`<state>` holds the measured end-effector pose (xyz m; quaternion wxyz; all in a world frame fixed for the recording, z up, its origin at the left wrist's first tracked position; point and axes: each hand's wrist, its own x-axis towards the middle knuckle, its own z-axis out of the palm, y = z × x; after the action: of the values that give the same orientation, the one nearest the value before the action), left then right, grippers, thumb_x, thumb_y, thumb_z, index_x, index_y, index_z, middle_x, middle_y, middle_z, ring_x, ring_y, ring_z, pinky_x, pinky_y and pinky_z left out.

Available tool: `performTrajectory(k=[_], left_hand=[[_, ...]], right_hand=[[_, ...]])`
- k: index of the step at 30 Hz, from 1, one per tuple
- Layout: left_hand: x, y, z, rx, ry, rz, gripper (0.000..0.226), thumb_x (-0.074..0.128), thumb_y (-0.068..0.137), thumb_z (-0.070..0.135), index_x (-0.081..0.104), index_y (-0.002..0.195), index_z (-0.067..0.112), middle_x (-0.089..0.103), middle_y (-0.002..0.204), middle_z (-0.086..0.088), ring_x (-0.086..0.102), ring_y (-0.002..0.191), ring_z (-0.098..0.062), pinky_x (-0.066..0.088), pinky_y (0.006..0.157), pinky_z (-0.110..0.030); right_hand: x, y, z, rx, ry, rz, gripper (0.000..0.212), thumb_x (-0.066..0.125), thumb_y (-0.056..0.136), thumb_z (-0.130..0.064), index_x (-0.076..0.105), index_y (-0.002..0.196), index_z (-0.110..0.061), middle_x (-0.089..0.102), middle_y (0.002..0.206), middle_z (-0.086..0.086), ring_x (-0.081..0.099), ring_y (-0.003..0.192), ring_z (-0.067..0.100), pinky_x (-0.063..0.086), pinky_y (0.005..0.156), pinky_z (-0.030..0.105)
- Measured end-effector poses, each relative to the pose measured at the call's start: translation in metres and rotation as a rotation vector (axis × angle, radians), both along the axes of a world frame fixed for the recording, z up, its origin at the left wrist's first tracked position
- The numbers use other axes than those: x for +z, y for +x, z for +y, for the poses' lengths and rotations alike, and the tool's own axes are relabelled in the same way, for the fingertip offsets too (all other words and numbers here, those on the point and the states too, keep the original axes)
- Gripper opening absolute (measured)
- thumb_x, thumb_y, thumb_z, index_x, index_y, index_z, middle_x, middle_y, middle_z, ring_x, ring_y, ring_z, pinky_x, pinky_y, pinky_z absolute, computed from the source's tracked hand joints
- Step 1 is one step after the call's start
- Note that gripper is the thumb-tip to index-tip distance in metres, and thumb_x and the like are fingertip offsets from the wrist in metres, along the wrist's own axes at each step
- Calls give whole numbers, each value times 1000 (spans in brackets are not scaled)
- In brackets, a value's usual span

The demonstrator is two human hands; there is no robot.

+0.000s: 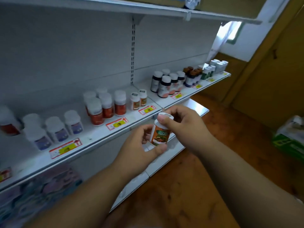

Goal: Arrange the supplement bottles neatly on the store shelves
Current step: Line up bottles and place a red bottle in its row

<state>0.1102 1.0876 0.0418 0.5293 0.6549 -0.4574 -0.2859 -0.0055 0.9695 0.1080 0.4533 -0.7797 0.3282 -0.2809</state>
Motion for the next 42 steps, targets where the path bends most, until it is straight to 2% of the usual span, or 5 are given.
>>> performTrajectory(k=[15,20,24,29,42], left_hand=[[-15,73,-192,241,67,-281,58,62,81,51,46,131,27,46,118,13,50,108,-3,41,90,-23],[-25,100,-227,418,107,-720,48,54,83,30,49,130,17,50,131,-5,45,118,-21,38,99,-35],[-40,107,-250,554,366,-974,63,60,75,28,49,133,7,48,140,-14,42,129,-35,38,106,-46],[-47,108,-259,537,642,-1029,80,55,65,33,44,139,4,44,145,-17,41,133,-36,34,110,-47],[-43,103,-258,552,699,-1015,80,54,69,36,41,143,9,43,147,-11,38,137,-28,25,113,-40]], right_hand=[[-27,60,-210,77,-12,99,26,76,79,-37,62,89,-18,65,83,3,56,69,6,51,68,29],[-46,107,-265,210,-90,156,24,76,79,-38,59,88,-23,65,83,-4,63,76,12,56,70,32],[-61,151,-298,431,-266,216,26,74,82,-32,60,96,-15,59,85,-5,55,74,9,38,63,21],[-92,183,-314,603,-430,177,28,79,76,-20,64,90,-1,61,84,11,56,79,26,29,62,17],[-97,204,-328,772,-309,325,29,73,81,-36,56,95,-17,54,93,0,53,86,15,36,65,23]])
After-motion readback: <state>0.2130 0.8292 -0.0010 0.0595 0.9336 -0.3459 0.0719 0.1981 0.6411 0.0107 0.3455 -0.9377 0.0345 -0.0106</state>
